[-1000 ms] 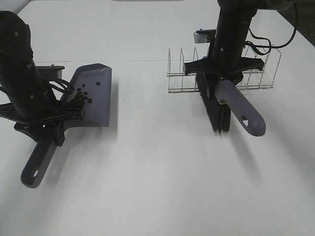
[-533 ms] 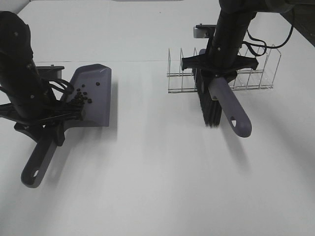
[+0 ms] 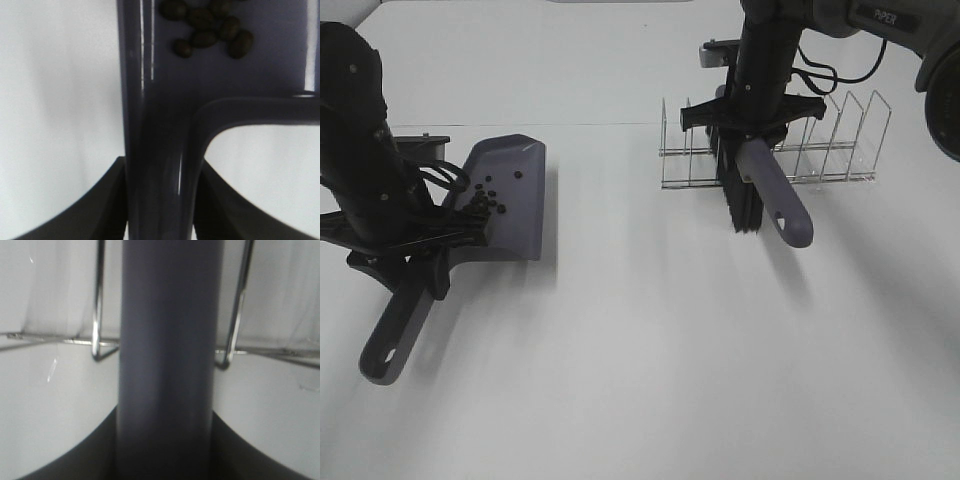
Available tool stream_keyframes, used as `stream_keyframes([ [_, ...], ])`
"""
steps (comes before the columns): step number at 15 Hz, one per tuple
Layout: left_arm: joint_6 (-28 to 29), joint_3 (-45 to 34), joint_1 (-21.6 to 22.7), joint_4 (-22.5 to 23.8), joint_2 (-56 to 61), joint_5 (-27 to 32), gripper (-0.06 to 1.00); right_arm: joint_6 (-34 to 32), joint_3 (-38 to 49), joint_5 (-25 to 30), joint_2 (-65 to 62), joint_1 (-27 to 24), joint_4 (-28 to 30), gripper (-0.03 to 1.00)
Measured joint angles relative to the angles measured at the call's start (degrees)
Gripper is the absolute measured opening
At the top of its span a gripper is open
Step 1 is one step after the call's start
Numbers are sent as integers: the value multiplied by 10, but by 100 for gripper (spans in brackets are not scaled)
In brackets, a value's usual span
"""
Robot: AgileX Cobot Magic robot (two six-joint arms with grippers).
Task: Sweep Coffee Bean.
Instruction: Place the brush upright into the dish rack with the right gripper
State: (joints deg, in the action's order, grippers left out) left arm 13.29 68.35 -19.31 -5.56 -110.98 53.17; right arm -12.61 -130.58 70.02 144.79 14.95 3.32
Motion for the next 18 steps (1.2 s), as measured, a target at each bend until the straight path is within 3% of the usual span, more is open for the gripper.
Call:
stream_keyframes([
  [3,0,0,0,0,0,1,33,3,-49,1,0,0,2,26],
  [18,0,0,0,0,0,1,33,8,-51,12,45,-5,-23,26],
])
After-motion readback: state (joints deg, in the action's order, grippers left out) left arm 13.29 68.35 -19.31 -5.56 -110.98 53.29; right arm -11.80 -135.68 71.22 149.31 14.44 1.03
